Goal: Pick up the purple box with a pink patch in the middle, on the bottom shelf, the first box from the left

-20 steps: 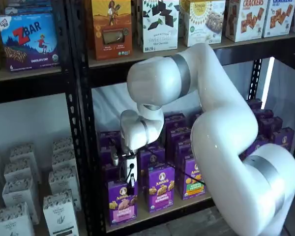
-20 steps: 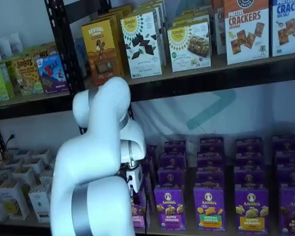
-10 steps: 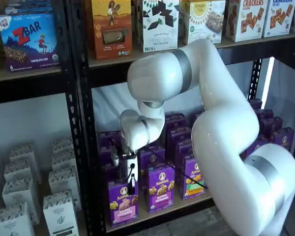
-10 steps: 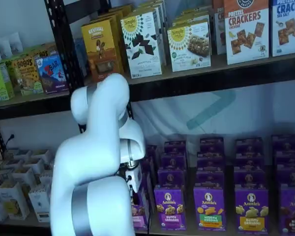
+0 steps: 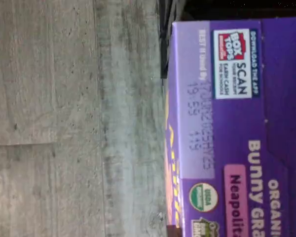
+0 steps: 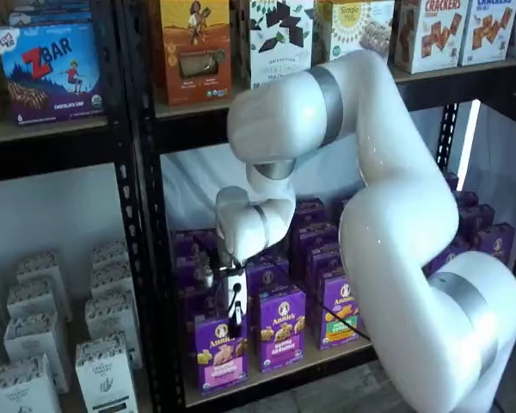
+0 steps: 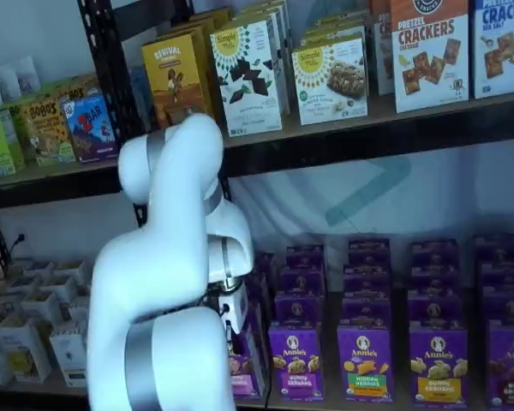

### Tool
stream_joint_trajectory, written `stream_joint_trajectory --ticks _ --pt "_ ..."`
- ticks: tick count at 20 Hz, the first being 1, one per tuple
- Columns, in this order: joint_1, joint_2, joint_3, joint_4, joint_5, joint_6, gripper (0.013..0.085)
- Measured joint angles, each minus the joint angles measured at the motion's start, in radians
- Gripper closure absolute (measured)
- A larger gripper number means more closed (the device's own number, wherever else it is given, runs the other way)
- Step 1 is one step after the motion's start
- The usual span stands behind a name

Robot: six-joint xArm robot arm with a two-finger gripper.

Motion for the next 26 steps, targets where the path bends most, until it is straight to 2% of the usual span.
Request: stream_joint_trajectory --ticks 5,9,15,26 --pt "-0.001 -0.084 0.103 -0.054 -0.009 0.048 0.0650" --pt "-0.006 -0.153 0.188 -0.074 -0.019 0.062 0.0650" --pt "-0.022 -0.246 0.304 -0.101 -0.066 0.071 0.0650" --pt "-0.038 -0.391 0.452 -0.113 -0.080 0.066 0.0650"
